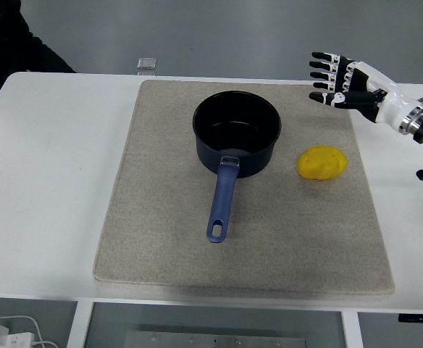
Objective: Put the potato in the blue pot
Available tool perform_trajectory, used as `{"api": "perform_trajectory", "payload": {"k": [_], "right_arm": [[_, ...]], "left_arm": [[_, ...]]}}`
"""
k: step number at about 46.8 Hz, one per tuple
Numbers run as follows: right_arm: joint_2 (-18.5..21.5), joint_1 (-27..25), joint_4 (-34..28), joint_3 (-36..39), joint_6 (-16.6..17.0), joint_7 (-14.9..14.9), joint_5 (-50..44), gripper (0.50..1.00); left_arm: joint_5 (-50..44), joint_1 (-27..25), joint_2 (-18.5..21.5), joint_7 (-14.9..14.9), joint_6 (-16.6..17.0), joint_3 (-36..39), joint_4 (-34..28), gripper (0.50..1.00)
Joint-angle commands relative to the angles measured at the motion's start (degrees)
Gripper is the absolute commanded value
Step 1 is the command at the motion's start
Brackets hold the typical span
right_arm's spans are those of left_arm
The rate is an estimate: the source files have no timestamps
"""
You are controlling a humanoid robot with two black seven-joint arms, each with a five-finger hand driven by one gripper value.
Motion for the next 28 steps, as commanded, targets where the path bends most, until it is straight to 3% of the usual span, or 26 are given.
{"api": "perform_trajectory", "payload": {"k": [1,15,20,28], "right_arm": [[-3.62,-0.30,3.30,-1.49,0.32,1.17,-1.84,0.928],[-15.23,-2.49,15.96,-3.60,-0.82,2.93,-6.67,0.928],[-15.85,-3.90,17.46,-3.25,-2.31,4.24,-8.51,0.928],[-13.83,-5.66,17.46,-2.99,-7.50,6.70,-13.70,0.928]], "left_arm": [[0.01,0.01,0.00,0.00,0.00,0.00,-0.02,0.996],[0.09,0.01,0.00,0.00,0.00,0.00,-0.02,0.996],[0.00,0.01,0.00,0.00,0.00,0.00,-0.28,0.996],[0.09,0.01,0.00,0.00,0.00,0.00,-0.02,0.996]]}}
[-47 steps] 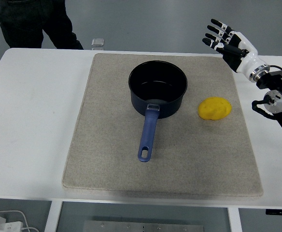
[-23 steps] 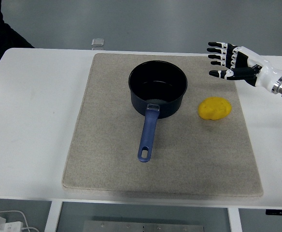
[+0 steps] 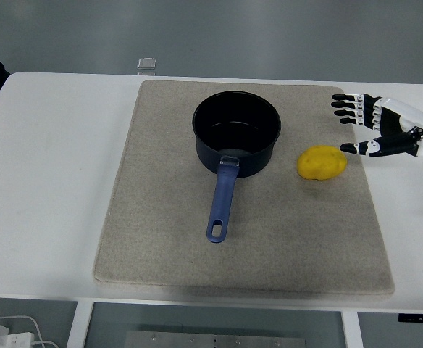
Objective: Put the potato in the blue pot
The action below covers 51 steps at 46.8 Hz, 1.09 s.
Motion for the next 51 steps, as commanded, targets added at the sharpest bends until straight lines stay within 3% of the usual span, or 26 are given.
{"api": "perform_trajectory", "payload": {"k": [1,14,51], "right_arm": [[1.51,-0.92,0.00,0.23,-2.33,1.17,-2.28,0.928],[4.76,-1.27,-0.62,-0.65,-8.31,3.46,-7.64,0.928],[11.17,-2.76,-8.17,-2.32,-10.42,3.55,-11.68,0.928]], "left_arm": [[0.05,-0.01,0.00,0.00,0.00,0.00,0.22,0.996],[0.05,-0.01,0.00,0.00,0.00,0.00,0.13,0.996],[0.05,0.17,0.00,0.00,0.00,0.00,0.13,0.996]]}}
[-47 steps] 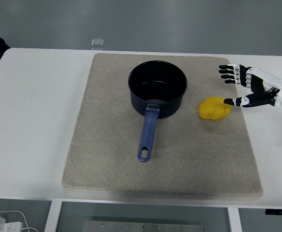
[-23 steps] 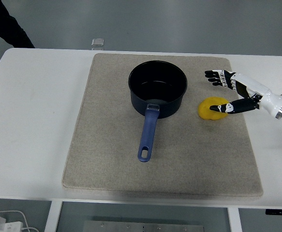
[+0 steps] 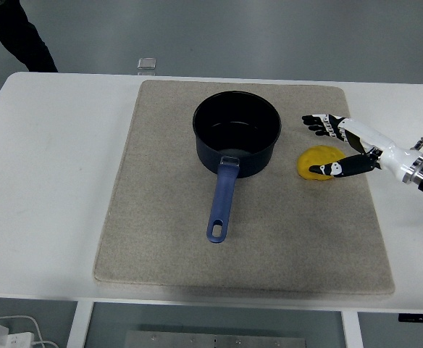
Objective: Put the potato in the blue pot
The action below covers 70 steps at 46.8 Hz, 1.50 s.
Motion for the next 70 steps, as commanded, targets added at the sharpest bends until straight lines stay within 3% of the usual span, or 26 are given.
{"api": "perform_trajectory", "payload": {"k": [1,40,46,49,54,70], "right_arm": [[0.95,-0.58,-1.23,0.00,-0.06,-0.01,-0.53,0.928],[1.48,-2.34,-3.52,-0.88,-5.77,1.86,-4.83,0.911],[1.56,-2.34,-3.52,-0.88,-6.30,1.86,-4.83,0.795],[1.56,-2.34,-3.60,-0.88,-6.83,1.86,-4.83,0.658],[1.56,-2.60,-3.69,-0.88,-7.09,1.86,-4.83,0.500],[2.53,-3.13,-4.66,-0.88,-9.64,1.86,-4.75,0.500]], "left_arm": [[-0.08,0.08,0.00,0.00,0.00,0.00,0.00,0.996],[0.00,0.08,0.00,0.00,0.00,0.00,0.09,0.996],[0.00,0.08,0.00,0.00,0.00,0.00,0.00,0.996],[0.00,0.08,0.00,0.00,0.00,0.00,0.00,0.996],[0.00,0.08,0.00,0.00,0.00,0.00,0.00,0.996],[0.00,0.08,0.00,0.00,0.00,0.00,0.09,0.996]]}}
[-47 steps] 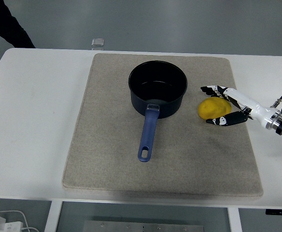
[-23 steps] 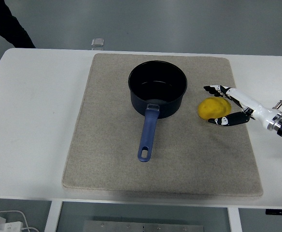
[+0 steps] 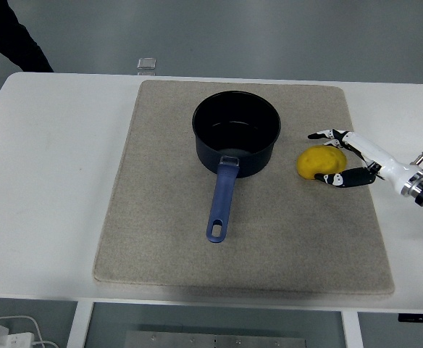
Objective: Put the potato in the blue pot
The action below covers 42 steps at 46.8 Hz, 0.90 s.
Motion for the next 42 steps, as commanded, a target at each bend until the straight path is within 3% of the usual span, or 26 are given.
{"api": "perform_trajectory", "payload": {"k": [1,22,42], "right_arm": [[0.09,-0.02,0.00,0.00,-0.14,0.00,0.03,0.500],[-0.17,1.03,0.17,1.50,-1.11,0.00,1.61,0.500],[-0.70,9.73,1.14,0.18,0.39,0.00,8.19,0.500]], "left_arm": [[0.00,0.00,0.00,0.00,0.00,0.00,0.00,0.996],[-0.01,0.00,0.00,0.00,0.00,0.00,0.00,0.996],[0.00,0.00,0.00,0.00,0.00,0.09,-0.27,0.996]]}}
